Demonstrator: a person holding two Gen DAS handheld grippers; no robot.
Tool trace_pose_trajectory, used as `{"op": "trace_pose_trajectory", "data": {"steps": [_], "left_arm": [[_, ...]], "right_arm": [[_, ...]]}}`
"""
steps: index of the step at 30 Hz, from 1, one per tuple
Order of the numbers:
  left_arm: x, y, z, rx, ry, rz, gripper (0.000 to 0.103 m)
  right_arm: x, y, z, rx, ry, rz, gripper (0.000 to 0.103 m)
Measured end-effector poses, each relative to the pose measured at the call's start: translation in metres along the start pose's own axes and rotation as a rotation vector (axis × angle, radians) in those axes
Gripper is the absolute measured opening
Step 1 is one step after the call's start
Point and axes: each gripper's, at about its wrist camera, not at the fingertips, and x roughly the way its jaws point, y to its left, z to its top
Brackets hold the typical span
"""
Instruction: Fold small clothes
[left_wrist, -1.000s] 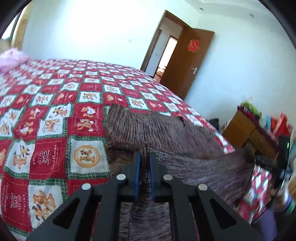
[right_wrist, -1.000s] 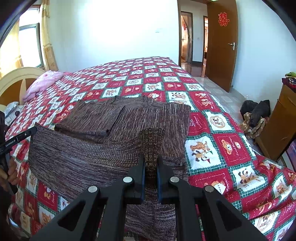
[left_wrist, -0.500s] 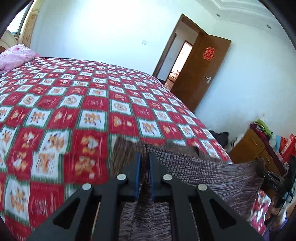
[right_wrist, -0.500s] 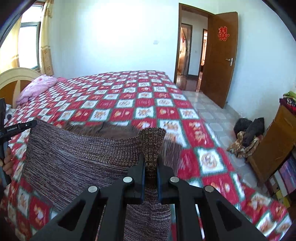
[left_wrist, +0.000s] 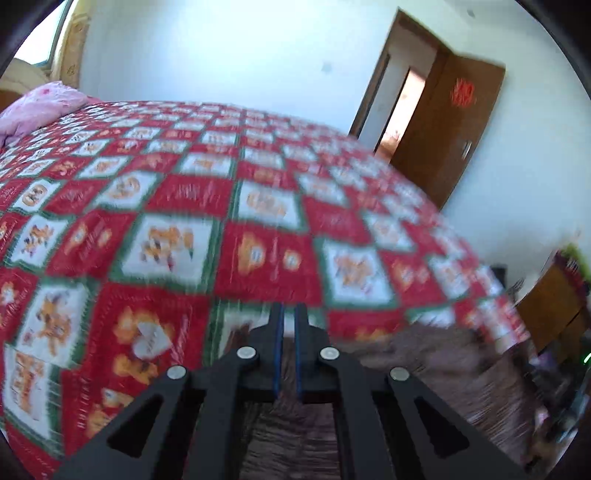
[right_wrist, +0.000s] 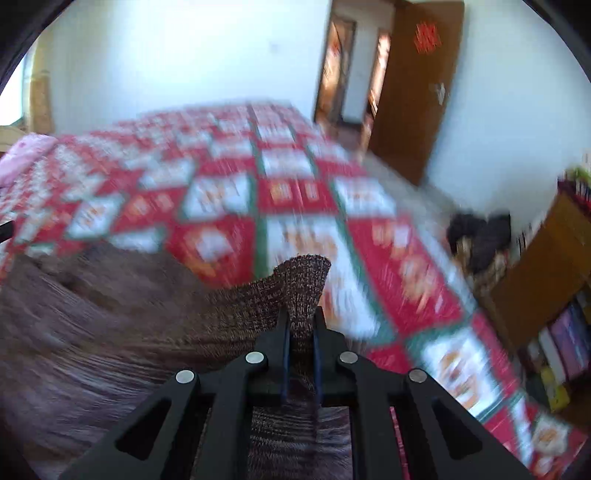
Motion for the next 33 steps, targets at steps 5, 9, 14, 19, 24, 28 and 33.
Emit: {"op": "trace_pose_trajectory", "data": {"steps": [5,9,14,19,24,28,33], "left_arm": [[0.011,0.025,0.004,-0.128,0.093,-0.116,0.008],[-0.008,0.029,0.007,-0.104,0.141,-0.200,0.009],[-0.027,0.009,0.000,0.102,0.174,-0.230,0.023],[-0.011,-0.014,-0.005,0.213,0.225,-0.169,0.044],[-0.007,-0.008,-0.004,0.169,0.210,-0.076,0.051],[-0.006,-0.013,-0.010,0.229,0.204,-0.040,0.066],[0.003,-0.012,-0.014,0.215,0.201,-0.059,0.032]], "right_arm": [[-0.001,0.007,-0.003,-0.043,0.007,-0.043,0.011],[-0.004,0.002,-0.005,-0.025,-0.007,-0.019,0.013],[0.000,-0.005,-0.003,0.021,-0.012,0.031,0.013],[0.000,-0.003,-0.003,0.022,-0.014,0.032,0.013],[0.000,-0.007,-0.003,0.046,-0.012,0.057,0.013],[0.001,-0.009,-0.003,0.060,-0.009,0.073,0.013],[0.002,-0.013,-0.003,0.080,-0.005,0.095,0.013]]}}
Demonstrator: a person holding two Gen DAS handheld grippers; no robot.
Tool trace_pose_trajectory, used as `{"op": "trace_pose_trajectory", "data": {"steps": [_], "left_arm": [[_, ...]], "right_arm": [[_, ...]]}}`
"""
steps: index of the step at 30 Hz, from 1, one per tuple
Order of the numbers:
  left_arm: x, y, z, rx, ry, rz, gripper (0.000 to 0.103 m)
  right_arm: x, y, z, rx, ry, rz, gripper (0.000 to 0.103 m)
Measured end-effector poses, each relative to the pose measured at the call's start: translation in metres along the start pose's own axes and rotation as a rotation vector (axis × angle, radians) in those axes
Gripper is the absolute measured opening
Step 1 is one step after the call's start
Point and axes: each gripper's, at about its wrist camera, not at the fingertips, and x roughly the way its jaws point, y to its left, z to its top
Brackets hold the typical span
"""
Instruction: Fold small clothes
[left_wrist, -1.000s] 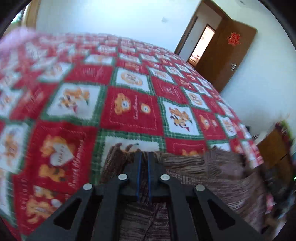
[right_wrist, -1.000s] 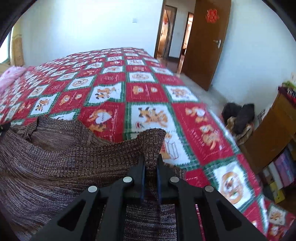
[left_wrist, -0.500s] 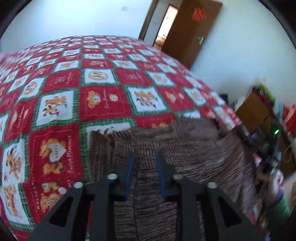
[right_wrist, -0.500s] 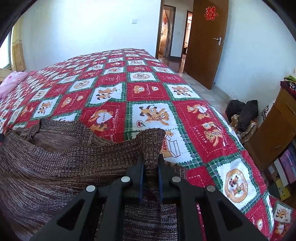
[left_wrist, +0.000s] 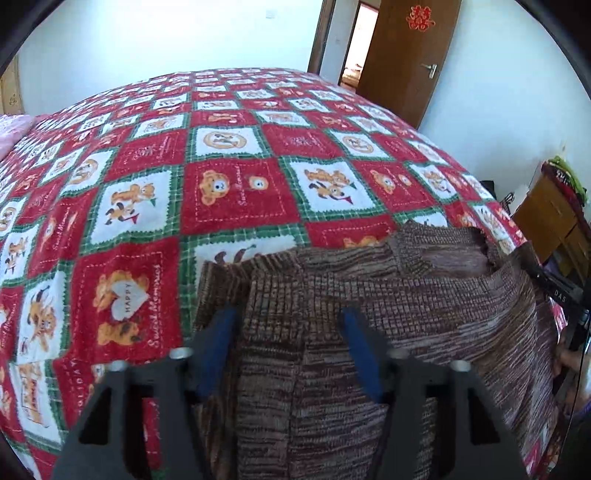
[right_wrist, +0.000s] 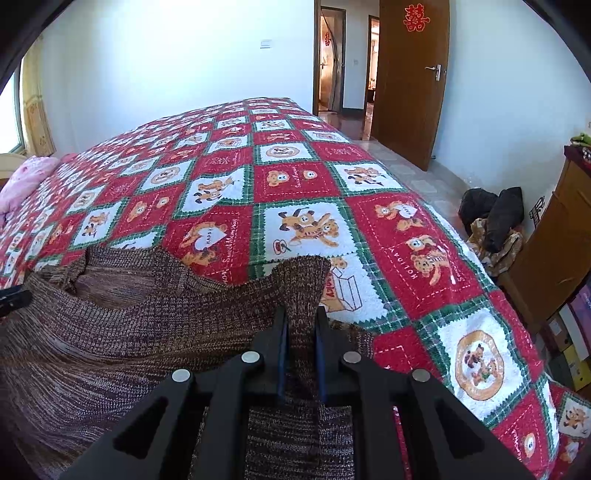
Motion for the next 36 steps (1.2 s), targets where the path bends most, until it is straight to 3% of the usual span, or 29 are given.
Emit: {"op": "trace_pose_trajectory", "data": {"steps": [2,3,6,11,15,19,21,23,27,31,34,36], "left_arm": [[-0.006,-0.005,0.001,0.012,-0.021,-0.012,0.015],[-0.009,-0.007,0.002,0.023,-0.035,-0.003,0.013],[-0.022,-0.010,0.004,0.016,-0.102,0.000,0.013],[-0.037,0.014,0.019,-0.138,-0.202,-0.058,0.013],[-0.017,0.030,0.030,-0.220,-0.188,-0.053,0.013],[0.023,0.032,0.024,-0.227,-0.105,0.034,0.013],[0.018,0.036,0.024,-0.236,-0.126,0.030,0.014],[0.022,0.037,0.023,-0.243,-0.101,0.047,0.014],[0.029,0.031,0.025,-0.219,-0.075,0.094,0.020],[0.026,0.026,0.027,-0.186,-0.052,0.103,0.025],[0.003,0.031,0.020,-0.221,-0.048,0.045,0.043],[-0.019,0.027,0.010,-0.213,-0.075,0.072,0.063]], "right_arm": [[-0.001,-0.002,0.000,0.012,-0.002,0.011,0.013],[-0.002,-0.003,0.000,0.018,-0.007,0.015,0.013],[-0.007,-0.002,0.000,0.014,-0.028,0.015,0.011],[-0.027,-0.009,0.003,0.062,-0.122,0.017,0.010],[-0.026,-0.010,0.012,0.079,-0.154,0.021,0.010],[0.006,-0.007,0.015,0.080,-0.045,0.035,0.011],[0.021,-0.011,0.016,0.101,0.026,0.086,0.012],[0.025,-0.021,0.015,0.154,0.039,0.098,0.028],[0.021,-0.036,0.010,0.242,0.010,0.148,0.031],[-0.020,-0.067,0.005,0.393,-0.154,0.137,0.031],[-0.061,-0.086,-0.003,0.461,-0.184,0.060,0.031],[-0.078,-0.077,-0.008,0.414,-0.137,0.062,0.031]]}}
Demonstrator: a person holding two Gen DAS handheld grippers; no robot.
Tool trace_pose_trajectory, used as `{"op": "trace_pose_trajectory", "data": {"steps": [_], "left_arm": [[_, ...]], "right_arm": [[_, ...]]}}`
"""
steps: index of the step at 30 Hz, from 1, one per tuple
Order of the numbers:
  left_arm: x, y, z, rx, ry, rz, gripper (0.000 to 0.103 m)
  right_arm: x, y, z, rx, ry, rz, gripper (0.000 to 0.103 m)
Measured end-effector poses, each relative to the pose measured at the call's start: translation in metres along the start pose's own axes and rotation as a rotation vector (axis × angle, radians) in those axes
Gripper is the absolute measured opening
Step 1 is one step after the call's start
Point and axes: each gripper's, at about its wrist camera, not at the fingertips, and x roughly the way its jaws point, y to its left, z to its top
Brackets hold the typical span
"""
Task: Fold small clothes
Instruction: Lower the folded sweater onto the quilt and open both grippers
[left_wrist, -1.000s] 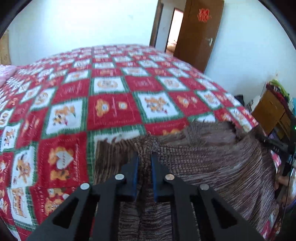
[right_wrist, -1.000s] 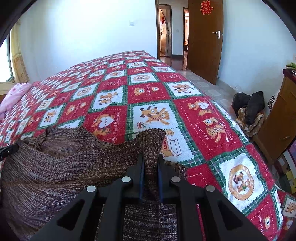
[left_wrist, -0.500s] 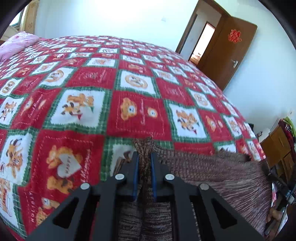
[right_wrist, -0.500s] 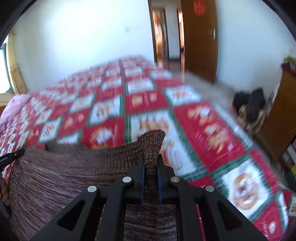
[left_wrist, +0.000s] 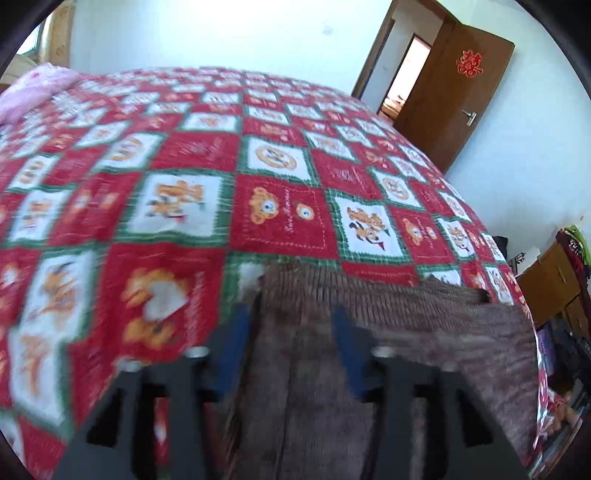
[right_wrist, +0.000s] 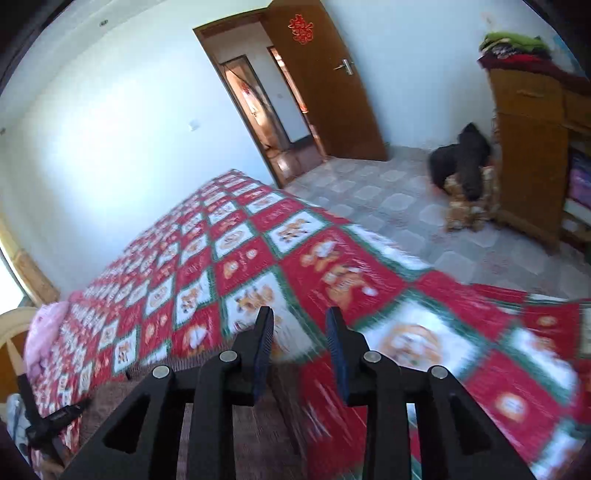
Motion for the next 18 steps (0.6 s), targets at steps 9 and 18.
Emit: {"op": "trace_pose_trajectory", "data": {"steps": [9,18], "left_arm": [[-0.068,-0.027,-0.080,0.119,0.008,0.047,0.064],[-0.078,-0.025,-0.128,0.130,0.039,0.107,0.064]], "right_arm": [[-0.046,0.075,-0.096,-0.382,0.265,0.057,0.031],[-0.047,0.067,-0.144,-0.370,0.421,-0.013,0.031]]}}
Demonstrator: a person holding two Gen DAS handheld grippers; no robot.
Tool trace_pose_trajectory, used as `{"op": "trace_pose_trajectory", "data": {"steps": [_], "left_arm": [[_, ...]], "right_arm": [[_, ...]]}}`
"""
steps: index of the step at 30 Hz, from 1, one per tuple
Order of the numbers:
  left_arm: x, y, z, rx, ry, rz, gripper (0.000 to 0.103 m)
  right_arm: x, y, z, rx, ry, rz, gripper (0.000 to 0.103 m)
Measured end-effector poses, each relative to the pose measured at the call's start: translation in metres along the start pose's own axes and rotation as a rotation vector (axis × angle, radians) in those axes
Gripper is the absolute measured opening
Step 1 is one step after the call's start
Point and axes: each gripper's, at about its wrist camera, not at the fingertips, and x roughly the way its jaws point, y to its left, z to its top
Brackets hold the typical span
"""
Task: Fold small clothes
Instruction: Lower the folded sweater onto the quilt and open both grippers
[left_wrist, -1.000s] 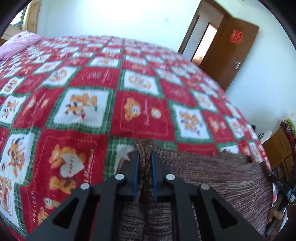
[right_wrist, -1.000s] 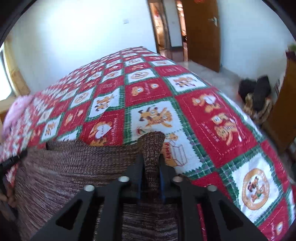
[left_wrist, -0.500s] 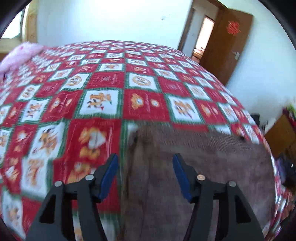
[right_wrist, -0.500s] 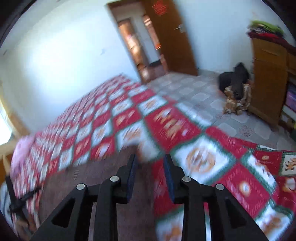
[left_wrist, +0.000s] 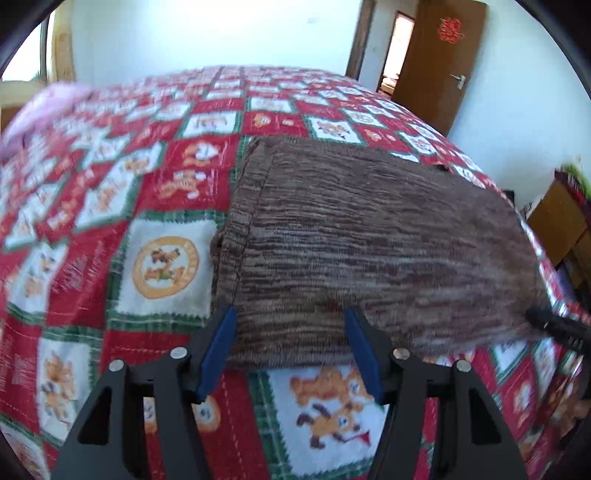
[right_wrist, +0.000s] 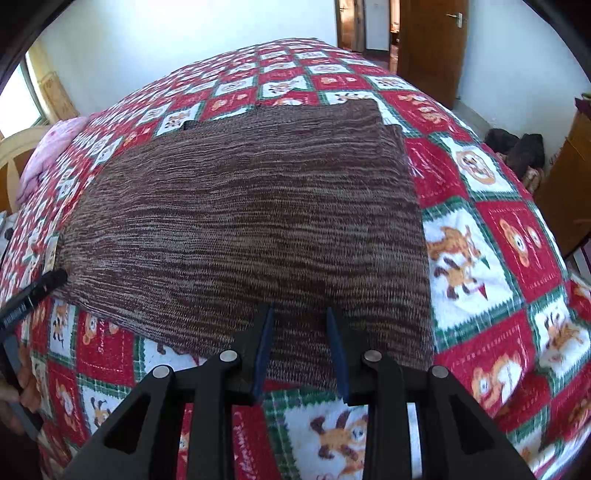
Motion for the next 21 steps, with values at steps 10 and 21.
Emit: {"op": "trace_pose_trajectory", "data": {"steps": [10,21], "left_arm": [[-0.029,0.069,-0.015,-0.320,-0.088,-0.103,0.082],[-0.004,0.051,-0.013,-0.396,-0.058,-0.137,0.080]], "right_arm": [[-0.037,0.003,-0.039,0.085,-0.190,0.060,0.031],[-0.021,-0.016,-0.041,0.232,-0.164,0.184,0.031]]}}
